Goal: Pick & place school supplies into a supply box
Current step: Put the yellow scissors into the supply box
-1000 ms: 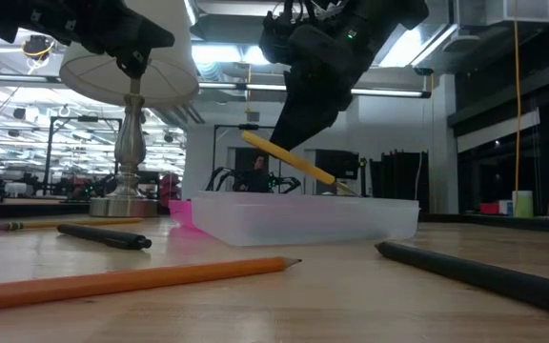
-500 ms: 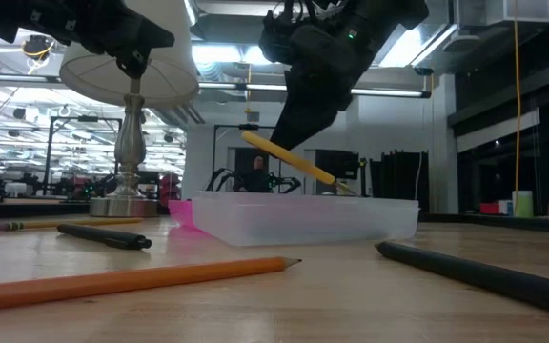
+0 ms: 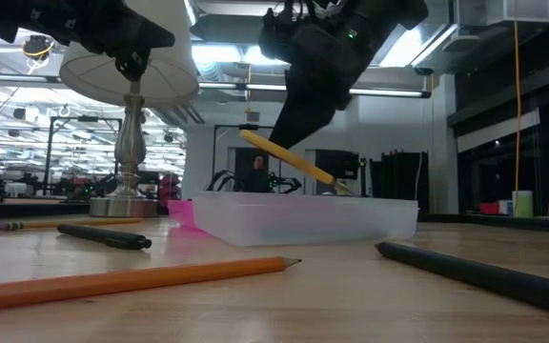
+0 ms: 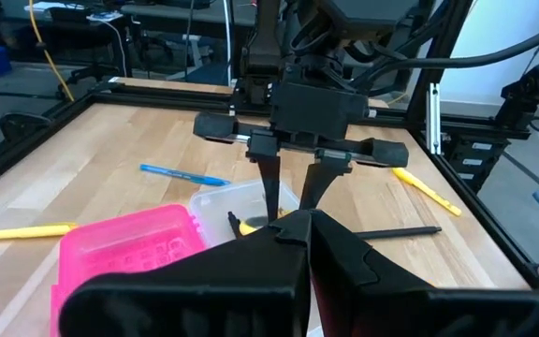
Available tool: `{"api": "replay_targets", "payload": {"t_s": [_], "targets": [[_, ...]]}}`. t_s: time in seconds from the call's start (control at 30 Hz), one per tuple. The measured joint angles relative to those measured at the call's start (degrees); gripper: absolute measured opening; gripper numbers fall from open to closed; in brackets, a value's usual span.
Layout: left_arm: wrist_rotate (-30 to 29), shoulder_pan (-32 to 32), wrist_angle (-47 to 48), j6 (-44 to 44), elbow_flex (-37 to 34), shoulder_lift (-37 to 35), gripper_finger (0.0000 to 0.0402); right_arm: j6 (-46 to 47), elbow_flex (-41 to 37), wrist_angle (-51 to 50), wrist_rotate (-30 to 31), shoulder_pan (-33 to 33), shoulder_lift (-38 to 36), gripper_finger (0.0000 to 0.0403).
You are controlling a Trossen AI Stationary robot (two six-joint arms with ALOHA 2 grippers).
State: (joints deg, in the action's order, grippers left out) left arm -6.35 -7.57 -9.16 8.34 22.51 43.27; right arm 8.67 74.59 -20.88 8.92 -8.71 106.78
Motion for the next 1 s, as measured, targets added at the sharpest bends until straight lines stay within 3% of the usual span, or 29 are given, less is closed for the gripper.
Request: {"api": "replay_targets", "payload": {"t_s": [0.43,1.0], "targets": [[0.00,0.01,-0.01,-0.02,-0.01,0.01,0.0004,-0.02,0.00,0.46,-0.03,0.50,4.36,0.0087],[0.00,0.01,-0.03,-0.02,-0.01,-0.01,0.0004,-1.56,0.02,0.54,-1.12,0.66,4.50,0.0086]]}}
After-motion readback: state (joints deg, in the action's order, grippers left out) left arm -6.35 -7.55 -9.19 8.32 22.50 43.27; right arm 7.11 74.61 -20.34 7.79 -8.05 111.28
